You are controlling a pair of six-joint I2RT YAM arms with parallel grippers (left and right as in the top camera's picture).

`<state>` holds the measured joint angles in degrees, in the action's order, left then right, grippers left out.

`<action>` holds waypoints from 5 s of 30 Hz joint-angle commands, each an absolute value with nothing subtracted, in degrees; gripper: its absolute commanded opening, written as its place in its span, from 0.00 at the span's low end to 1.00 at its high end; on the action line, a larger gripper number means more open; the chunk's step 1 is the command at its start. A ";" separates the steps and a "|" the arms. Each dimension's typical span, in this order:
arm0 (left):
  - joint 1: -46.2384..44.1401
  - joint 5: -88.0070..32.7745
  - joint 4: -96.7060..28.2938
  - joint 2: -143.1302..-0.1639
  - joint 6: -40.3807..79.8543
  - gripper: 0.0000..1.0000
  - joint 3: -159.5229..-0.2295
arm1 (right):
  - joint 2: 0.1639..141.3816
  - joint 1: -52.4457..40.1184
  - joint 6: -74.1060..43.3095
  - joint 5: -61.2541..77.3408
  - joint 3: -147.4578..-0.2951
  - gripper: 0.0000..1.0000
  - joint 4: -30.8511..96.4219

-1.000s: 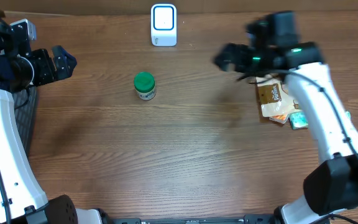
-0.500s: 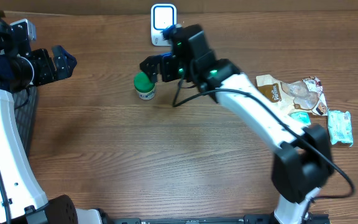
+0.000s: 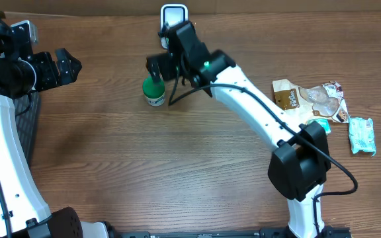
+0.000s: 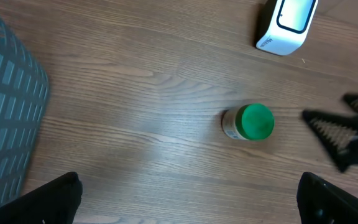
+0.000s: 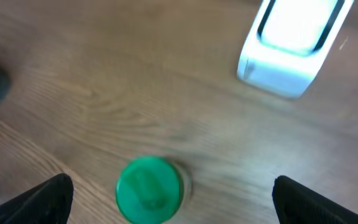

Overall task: Scan the item barcode
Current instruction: 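Move the right gripper over the green-lidded jar and grasp it, then lift the jar and carry it up to the scanner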

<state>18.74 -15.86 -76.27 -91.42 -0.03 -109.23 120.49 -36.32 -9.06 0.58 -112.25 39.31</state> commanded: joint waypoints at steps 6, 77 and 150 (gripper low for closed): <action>18.33 -15.94 -76.12 -91.48 -0.91 1.00 -109.43 | 124.92 -40.38 3.95 -1.50 -116.33 1.00 40.14; 18.35 -15.94 -76.12 -91.48 -0.91 1.00 -109.43 | 136.38 -41.60 4.29 -4.01 -117.49 0.51 42.24; 18.35 -15.94 -76.12 -91.50 -0.91 0.99 -109.43 | 129.99 -29.91 -1.43 1.72 -118.93 0.89 68.62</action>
<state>18.74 -15.86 -76.27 -91.42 -0.03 -109.23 132.60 -30.00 -2.76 0.71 -119.39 68.95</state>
